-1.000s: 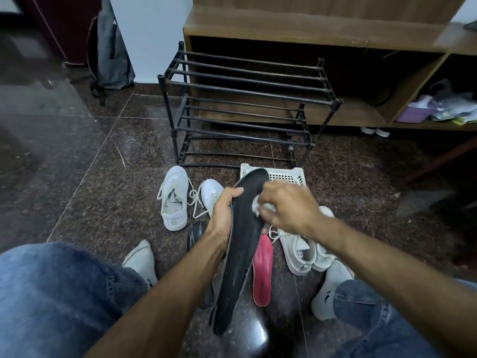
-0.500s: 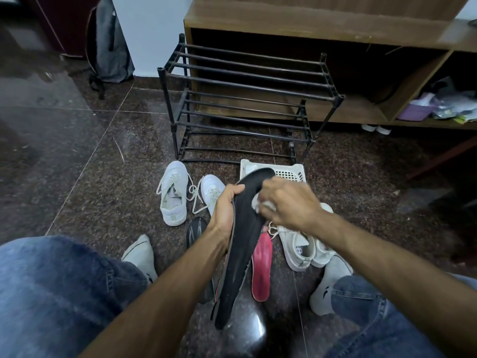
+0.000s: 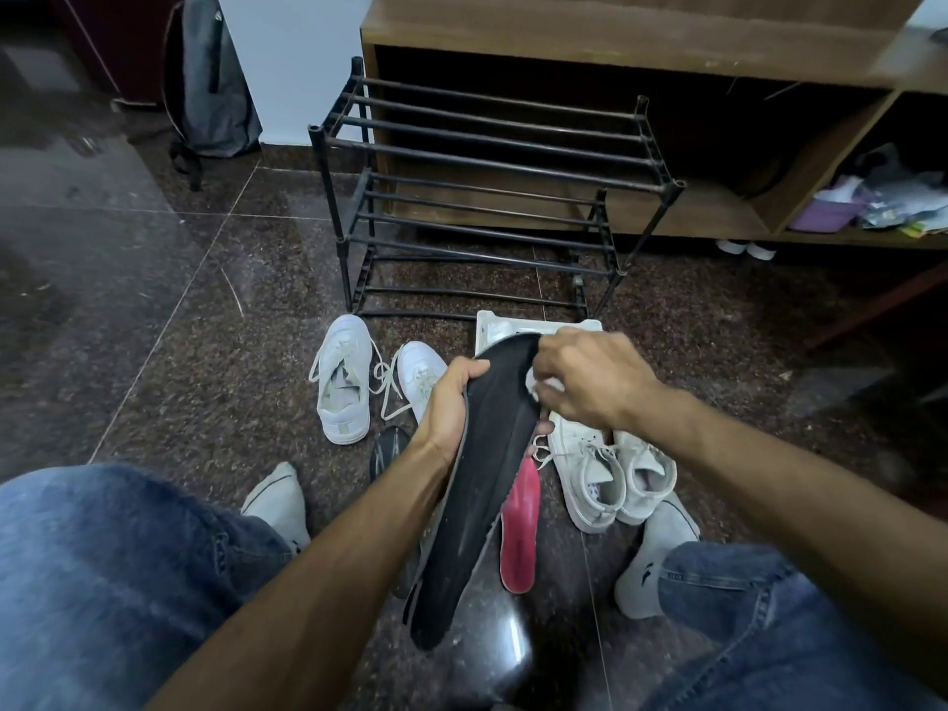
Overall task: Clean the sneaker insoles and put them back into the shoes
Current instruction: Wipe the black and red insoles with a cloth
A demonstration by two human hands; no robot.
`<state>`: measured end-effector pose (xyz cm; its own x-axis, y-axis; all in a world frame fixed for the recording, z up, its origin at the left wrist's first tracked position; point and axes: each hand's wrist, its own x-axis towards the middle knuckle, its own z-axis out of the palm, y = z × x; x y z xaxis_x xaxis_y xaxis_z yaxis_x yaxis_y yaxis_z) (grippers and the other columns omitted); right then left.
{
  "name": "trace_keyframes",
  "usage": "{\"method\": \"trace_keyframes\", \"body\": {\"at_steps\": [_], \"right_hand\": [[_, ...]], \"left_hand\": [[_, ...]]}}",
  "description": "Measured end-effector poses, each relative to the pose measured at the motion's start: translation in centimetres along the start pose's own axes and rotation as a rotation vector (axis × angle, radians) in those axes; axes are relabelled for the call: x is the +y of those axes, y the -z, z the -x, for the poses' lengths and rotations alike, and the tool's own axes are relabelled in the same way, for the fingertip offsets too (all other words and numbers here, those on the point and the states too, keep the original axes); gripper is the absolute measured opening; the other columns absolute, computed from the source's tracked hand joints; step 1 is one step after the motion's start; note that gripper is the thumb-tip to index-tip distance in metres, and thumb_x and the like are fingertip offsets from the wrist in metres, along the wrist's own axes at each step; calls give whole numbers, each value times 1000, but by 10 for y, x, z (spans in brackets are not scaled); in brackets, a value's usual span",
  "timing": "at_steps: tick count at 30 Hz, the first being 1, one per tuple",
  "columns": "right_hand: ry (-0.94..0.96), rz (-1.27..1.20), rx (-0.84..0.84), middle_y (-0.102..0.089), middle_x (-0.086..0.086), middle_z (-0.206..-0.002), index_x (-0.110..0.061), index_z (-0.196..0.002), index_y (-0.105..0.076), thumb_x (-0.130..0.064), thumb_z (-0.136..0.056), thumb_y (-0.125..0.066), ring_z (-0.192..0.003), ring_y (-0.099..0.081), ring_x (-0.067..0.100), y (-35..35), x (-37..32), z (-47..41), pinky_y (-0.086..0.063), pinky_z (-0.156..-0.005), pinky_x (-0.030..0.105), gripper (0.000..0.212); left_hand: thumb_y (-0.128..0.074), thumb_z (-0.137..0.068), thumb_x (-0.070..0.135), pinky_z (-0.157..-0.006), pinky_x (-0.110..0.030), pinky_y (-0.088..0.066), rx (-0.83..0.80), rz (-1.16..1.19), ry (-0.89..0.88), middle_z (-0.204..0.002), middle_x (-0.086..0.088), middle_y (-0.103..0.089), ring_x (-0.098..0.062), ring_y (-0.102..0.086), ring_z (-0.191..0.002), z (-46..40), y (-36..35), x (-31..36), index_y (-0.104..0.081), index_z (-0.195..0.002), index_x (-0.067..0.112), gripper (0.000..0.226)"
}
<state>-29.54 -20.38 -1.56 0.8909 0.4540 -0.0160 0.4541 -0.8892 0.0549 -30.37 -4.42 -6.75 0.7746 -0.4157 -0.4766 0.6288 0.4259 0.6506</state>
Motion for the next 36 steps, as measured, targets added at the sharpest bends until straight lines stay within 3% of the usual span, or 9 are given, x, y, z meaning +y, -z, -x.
{"method": "trace_keyframes", "body": {"at_steps": [4, 7, 9, 15, 20, 25, 28, 33, 36], "right_hand": [[294, 12, -48, -55, -7, -77, -21, -73, -63, -28, -84, -60, -78, -58, 15, -6, -31, 18, -33, -49, 26, 13], [115, 28, -36, -49, -8, -87, -20, -87, -62, -30, -92, -49, -93, -55, 15, -3, -12, 8, -48, -64, 33, 17], [-27, 26, 4, -57, -8, -98, -20, -95, -64, -32, -92, -47, -101, -56, 17, -6, 0, 4, -46, -70, 33, 21], [-8, -58, 32, -52, -11, -89, -22, -95, -66, -35, -95, -46, -93, -52, 12, -13, -8, 27, -36, -63, 27, 25], [-212, -218, 320, -61, -7, -80, -18, -80, -69, -34, -82, -57, -81, -60, 20, -1, 9, 18, -45, -62, 32, 19], [-57, -167, 297, -60, -7, -85, -21, -86, -71, -34, -85, -60, -87, -61, 20, 3, -4, 10, -38, -58, 28, 17], [-165, -162, 266, -61, -5, -100, -23, -100, -70, -34, -92, -57, -102, -57, 21, -5, -3, -4, -40, -68, 33, 19], [149, -206, 154, -54, -5, -78, -19, -78, -66, -32, -88, -48, -77, -58, 18, -19, -46, 20, -36, -51, 27, 25], [-70, -174, 216, -60, -2, -92, -17, -90, -69, -33, -92, -49, -90, -58, 22, -13, -26, 7, -38, -59, 30, 26]], "left_hand": [[-42, -91, 30, -55, -26, -44, 130, -28, -57, -77, -11, -58, -21, -52, -62, -4, 2, -1, -63, -84, 10, 31], [-41, -91, 30, -57, -25, -48, 137, -56, -43, -71, -11, -66, -23, -58, -60, -2, 3, -6, -73, -73, 8, 43], [-41, -91, 31, -62, -26, -49, 124, -46, -39, -71, -11, -70, -23, -62, -61, -1, 4, -3, -77, -67, 8, 48], [-40, -93, 30, -58, -23, -51, 132, 26, -40, -72, -11, -71, -22, -66, -59, -1, 11, 3, -77, -69, 7, 50], [-41, -85, 45, -77, -38, -53, 83, 44, 52, -116, -33, -62, -42, -63, -96, 12, 7, 1, -64, -120, -4, 65], [-48, -90, 42, -77, -35, -51, 93, 52, -40, -97, -15, -71, -27, -66, -81, 9, 4, -1, -75, -100, 8, 44], [-43, -94, 36, -64, -28, -57, 64, 64, -47, -83, -13, -72, -24, -69, -69, 8, 0, -6, -78, -83, 7, 47], [-45, -92, 43, -66, -30, -49, 89, 144, -59, -74, -9, -69, -21, -64, -64, 4, 6, -7, -76, -75, 10, 47], [-42, -92, 44, -71, -31, -52, 22, 120, -31, -86, -13, -70, -25, -66, -72, 2, 3, -8, -76, -84, 9, 50]]}}
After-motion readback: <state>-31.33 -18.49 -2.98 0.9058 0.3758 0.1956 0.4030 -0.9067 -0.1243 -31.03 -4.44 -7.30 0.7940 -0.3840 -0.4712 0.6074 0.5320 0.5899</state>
